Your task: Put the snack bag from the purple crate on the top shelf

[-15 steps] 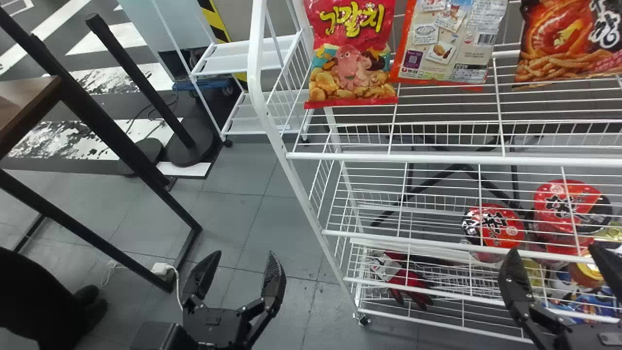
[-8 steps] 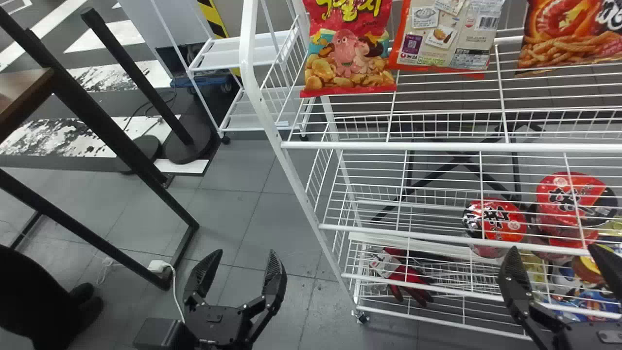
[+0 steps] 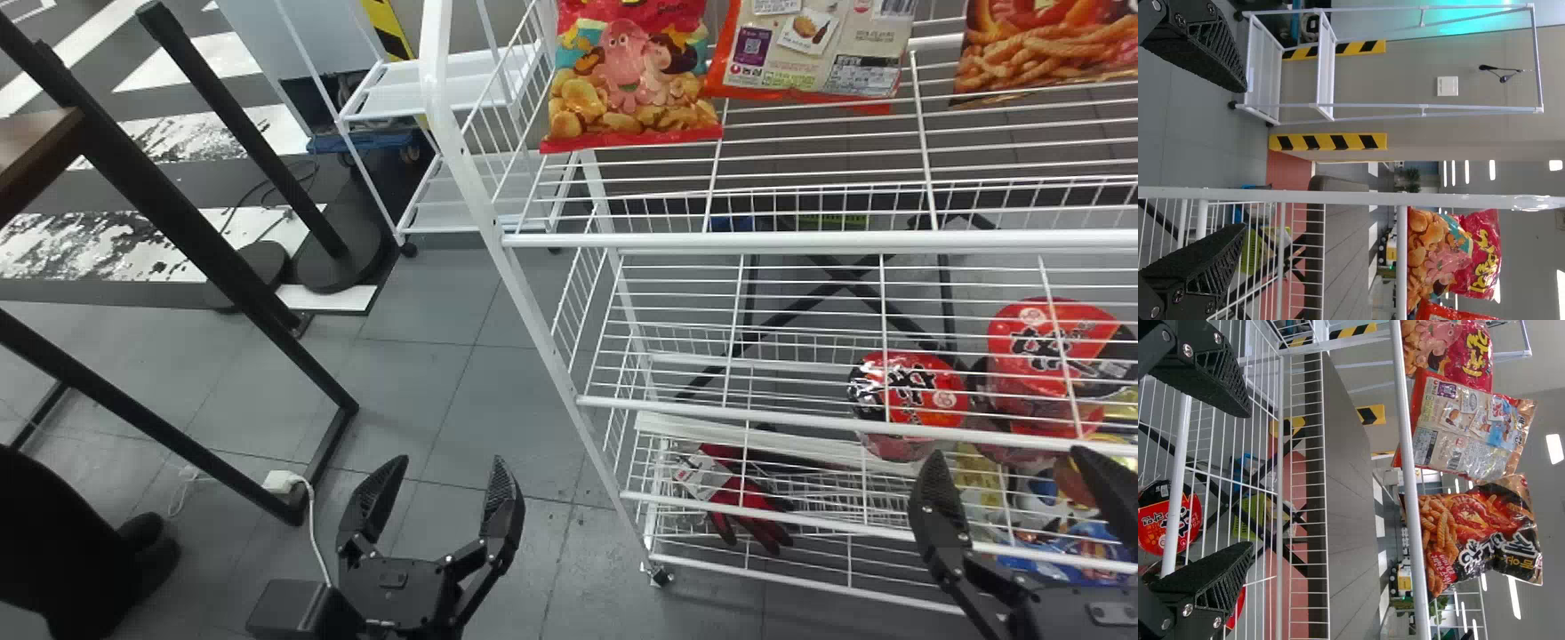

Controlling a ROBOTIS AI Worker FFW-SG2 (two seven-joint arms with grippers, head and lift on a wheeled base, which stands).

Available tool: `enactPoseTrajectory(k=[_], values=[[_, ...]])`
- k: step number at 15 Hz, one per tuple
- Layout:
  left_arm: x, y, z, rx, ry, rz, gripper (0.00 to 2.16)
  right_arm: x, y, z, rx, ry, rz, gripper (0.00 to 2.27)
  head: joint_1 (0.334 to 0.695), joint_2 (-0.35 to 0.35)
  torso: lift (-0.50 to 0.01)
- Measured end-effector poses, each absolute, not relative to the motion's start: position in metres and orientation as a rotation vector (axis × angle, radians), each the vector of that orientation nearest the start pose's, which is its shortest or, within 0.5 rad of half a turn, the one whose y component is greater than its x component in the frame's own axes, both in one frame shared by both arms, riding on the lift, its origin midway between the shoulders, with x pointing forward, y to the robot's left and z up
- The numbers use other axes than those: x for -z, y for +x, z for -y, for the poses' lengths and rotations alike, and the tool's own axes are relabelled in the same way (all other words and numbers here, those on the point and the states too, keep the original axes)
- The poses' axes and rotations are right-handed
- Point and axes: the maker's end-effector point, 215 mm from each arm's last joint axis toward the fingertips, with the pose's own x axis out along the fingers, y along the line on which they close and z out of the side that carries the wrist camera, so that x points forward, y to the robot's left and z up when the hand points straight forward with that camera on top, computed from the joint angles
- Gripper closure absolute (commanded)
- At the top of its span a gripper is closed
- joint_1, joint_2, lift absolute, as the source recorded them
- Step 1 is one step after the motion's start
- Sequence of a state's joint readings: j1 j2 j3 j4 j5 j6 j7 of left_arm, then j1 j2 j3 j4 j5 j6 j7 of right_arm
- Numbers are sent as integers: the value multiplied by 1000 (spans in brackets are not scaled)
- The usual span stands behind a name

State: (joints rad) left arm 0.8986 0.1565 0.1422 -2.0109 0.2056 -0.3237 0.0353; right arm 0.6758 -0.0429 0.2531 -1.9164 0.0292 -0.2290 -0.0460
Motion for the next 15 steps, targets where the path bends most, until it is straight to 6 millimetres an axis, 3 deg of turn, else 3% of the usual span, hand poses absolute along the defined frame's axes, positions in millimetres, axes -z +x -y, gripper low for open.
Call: enactPoseTrajectory(k=[15], values=[[402, 313, -334, -109, 11, -115, 83, 418, 364, 94, -201, 84, -110, 134, 695, 350, -282]])
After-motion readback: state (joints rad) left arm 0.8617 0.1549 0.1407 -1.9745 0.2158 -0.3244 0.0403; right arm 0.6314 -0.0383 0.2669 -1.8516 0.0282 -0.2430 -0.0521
